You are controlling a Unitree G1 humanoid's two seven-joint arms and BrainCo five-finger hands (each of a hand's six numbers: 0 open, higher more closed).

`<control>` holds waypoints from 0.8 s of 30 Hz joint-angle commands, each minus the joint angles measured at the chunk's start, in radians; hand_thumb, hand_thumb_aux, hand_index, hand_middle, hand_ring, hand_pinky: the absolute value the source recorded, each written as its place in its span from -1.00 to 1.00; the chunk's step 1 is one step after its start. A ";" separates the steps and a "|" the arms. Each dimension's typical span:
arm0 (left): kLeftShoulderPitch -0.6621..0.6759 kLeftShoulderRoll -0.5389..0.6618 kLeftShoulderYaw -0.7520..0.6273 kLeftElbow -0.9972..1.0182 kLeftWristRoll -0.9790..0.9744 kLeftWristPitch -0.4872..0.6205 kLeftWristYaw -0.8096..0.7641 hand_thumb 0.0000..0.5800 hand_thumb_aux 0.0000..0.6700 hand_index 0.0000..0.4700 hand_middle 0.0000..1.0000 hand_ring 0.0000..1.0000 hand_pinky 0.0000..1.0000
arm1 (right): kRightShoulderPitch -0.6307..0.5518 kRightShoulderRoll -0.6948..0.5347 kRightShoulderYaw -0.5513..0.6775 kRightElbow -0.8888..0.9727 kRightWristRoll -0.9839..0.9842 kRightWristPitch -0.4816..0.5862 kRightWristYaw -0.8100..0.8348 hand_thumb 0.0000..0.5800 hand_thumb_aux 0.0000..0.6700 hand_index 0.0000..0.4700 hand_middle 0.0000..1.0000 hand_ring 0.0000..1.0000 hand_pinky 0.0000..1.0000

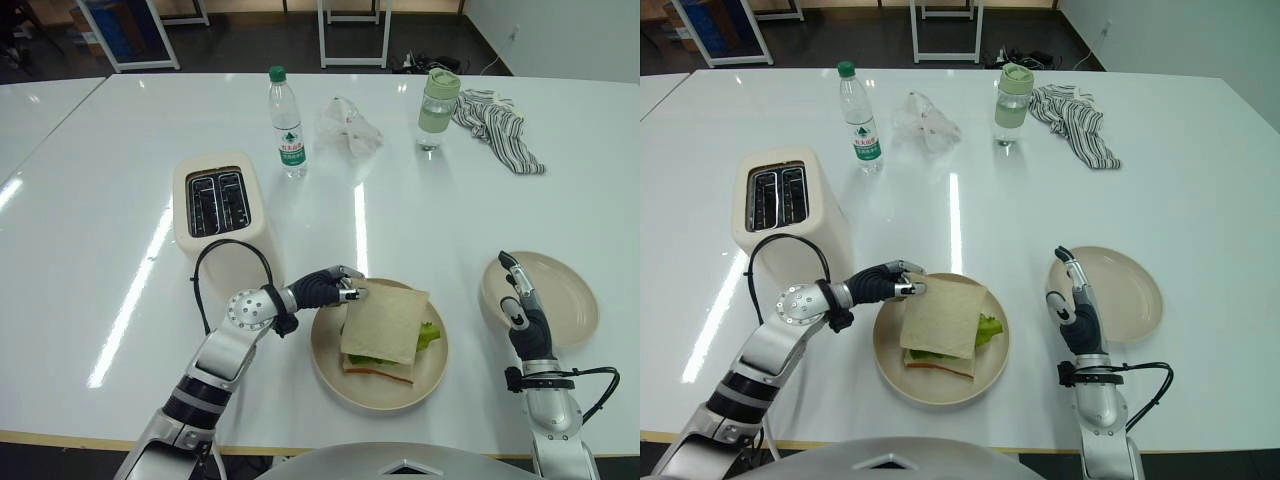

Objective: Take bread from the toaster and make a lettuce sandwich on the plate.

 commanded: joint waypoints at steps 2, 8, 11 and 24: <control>-0.008 -0.009 -0.013 0.027 0.019 0.013 -0.016 1.00 1.00 1.00 1.00 1.00 1.00 | 0.003 -0.004 0.003 -0.014 -0.015 0.010 0.004 -1.00 -1.00 -1.00 -1.00 -1.00 -1.00; 0.007 -0.013 -0.012 0.038 0.029 0.016 -0.023 1.00 1.00 1.00 1.00 1.00 1.00 | 0.020 -0.017 0.015 -0.046 -0.105 -0.008 -0.015 -1.00 -1.00 -1.00 -1.00 -1.00 -1.00; 0.004 -0.015 -0.009 0.048 0.033 0.013 -0.023 1.00 1.00 1.00 1.00 1.00 1.00 | 0.045 -0.035 0.045 -0.091 -0.213 -0.043 -0.034 -1.00 -1.00 -1.00 -1.00 -1.00 -1.00; -0.008 -0.026 -0.006 0.086 0.057 0.004 -0.011 1.00 1.00 1.00 1.00 1.00 1.00 | 0.091 -0.162 0.302 -0.192 -0.893 -0.138 -0.132 -1.00 -1.00 -1.00 -1.00 -1.00 -1.00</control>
